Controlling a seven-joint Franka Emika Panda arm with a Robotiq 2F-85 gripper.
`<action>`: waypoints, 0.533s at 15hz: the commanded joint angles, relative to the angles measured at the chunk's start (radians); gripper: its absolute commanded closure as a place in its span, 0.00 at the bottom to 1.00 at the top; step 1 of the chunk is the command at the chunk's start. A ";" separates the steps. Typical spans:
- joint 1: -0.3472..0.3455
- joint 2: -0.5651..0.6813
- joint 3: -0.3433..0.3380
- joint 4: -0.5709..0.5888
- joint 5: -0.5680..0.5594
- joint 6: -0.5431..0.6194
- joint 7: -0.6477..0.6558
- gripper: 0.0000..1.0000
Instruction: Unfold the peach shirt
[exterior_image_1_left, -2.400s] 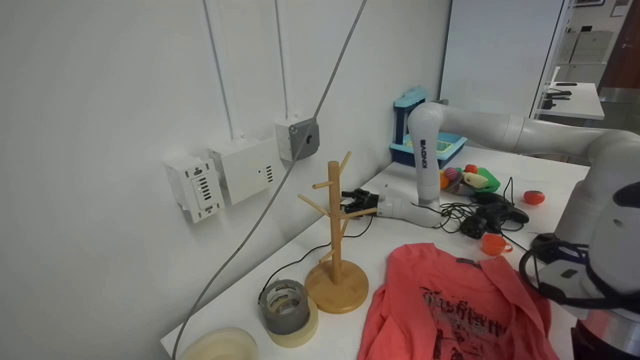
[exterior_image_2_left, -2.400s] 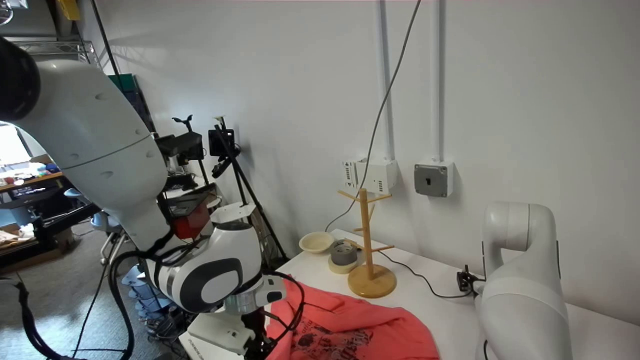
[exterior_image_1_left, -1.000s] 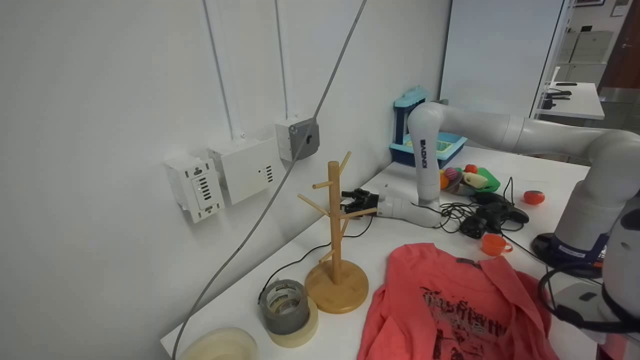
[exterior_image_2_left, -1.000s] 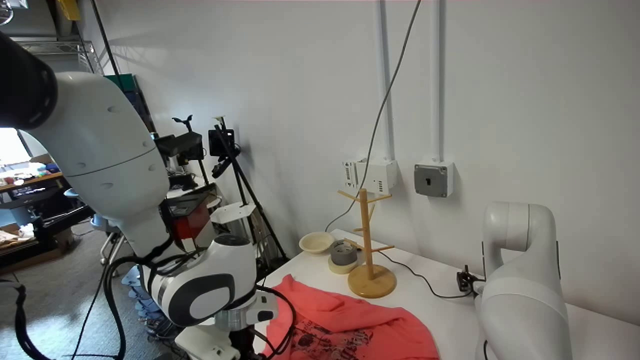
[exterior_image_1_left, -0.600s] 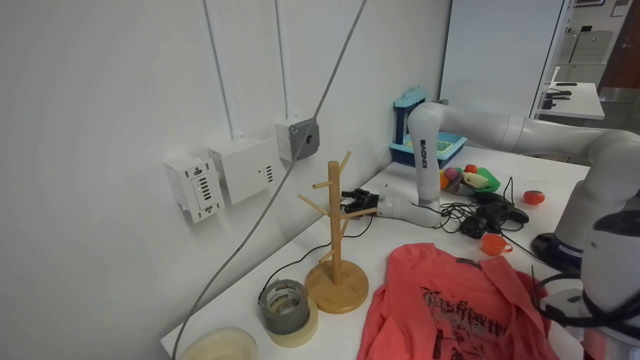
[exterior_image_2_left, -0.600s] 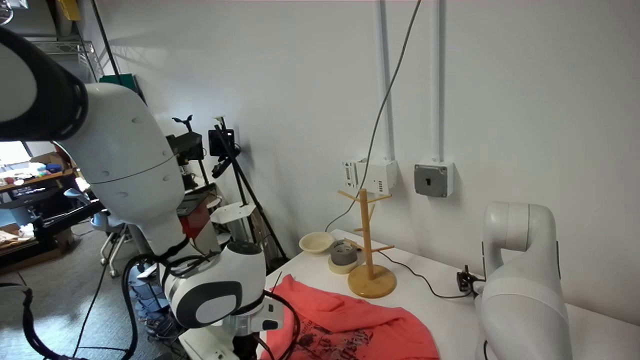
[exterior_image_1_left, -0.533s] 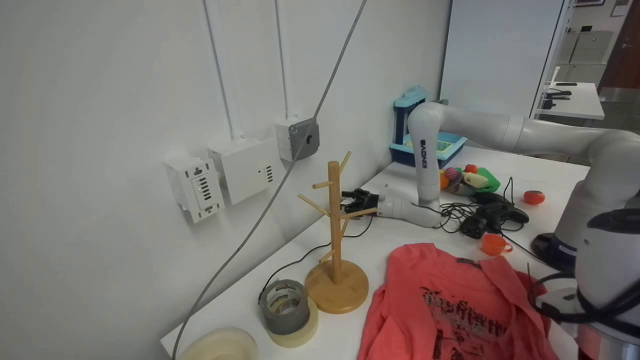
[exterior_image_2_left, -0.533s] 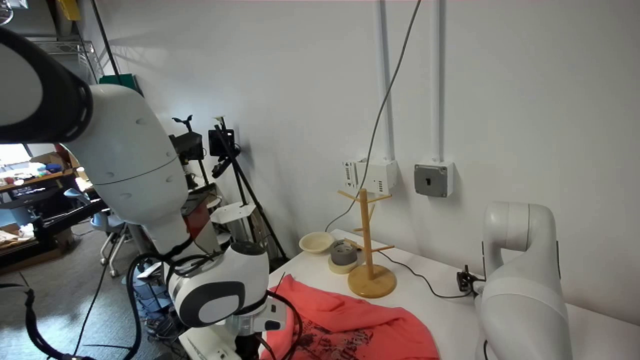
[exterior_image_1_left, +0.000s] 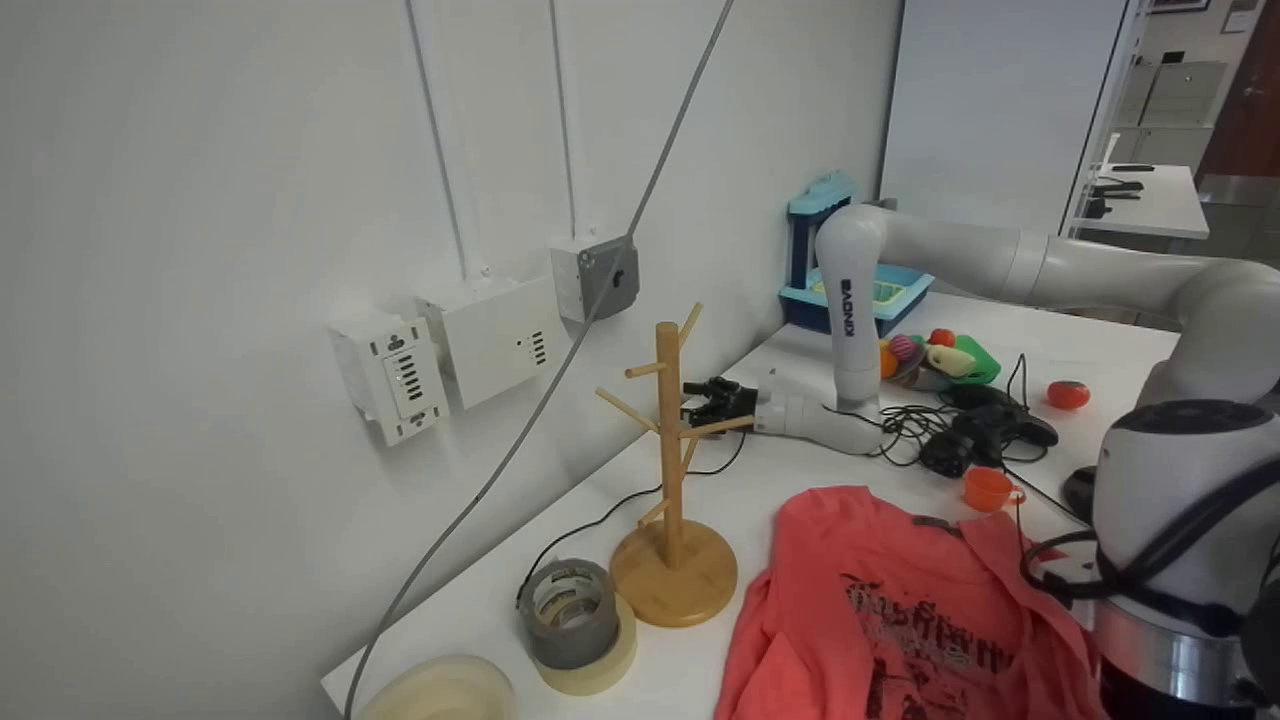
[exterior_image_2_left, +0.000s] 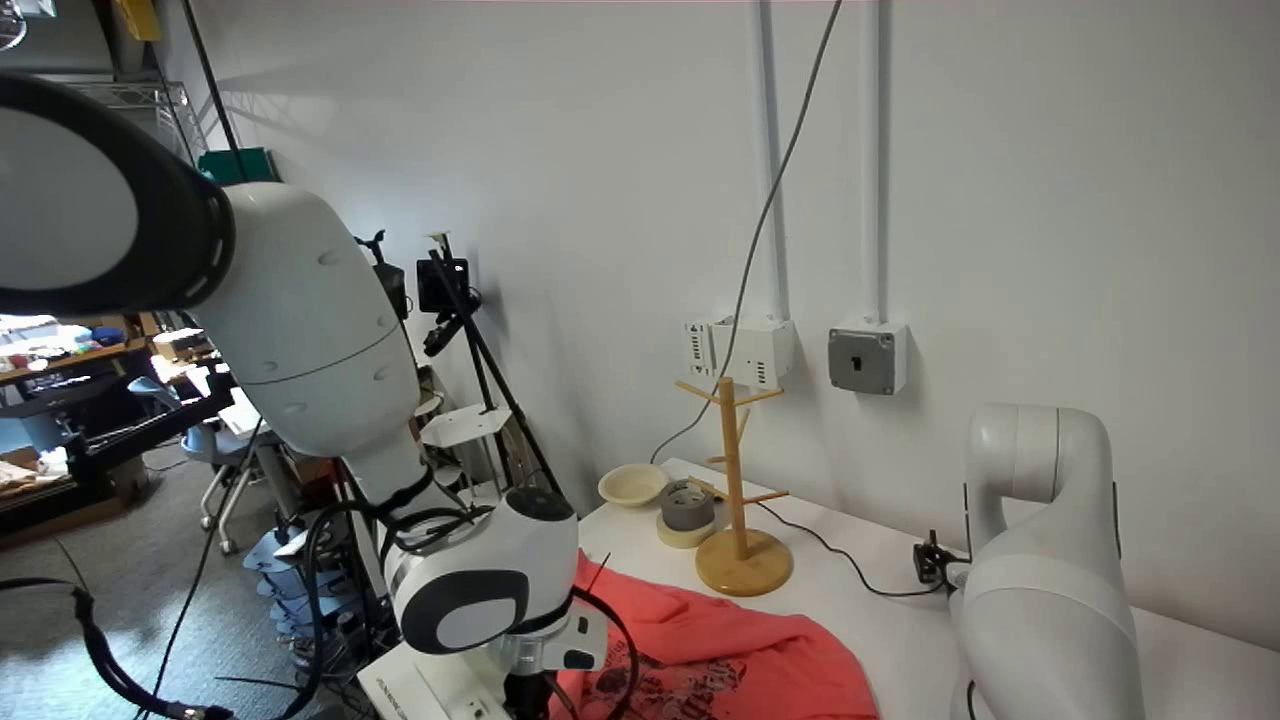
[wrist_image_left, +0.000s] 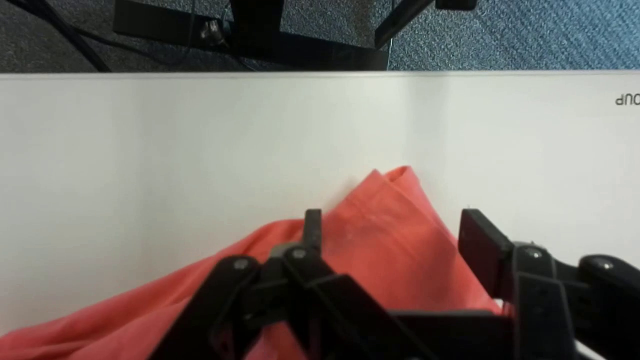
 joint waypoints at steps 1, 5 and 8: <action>-0.015 -0.001 -0.004 0.000 0.010 -0.057 0.004 0.28; -0.008 -0.006 -0.007 0.003 0.009 -0.087 0.001 0.29; -0.010 0.005 0.000 0.020 0.019 -0.093 0.000 0.40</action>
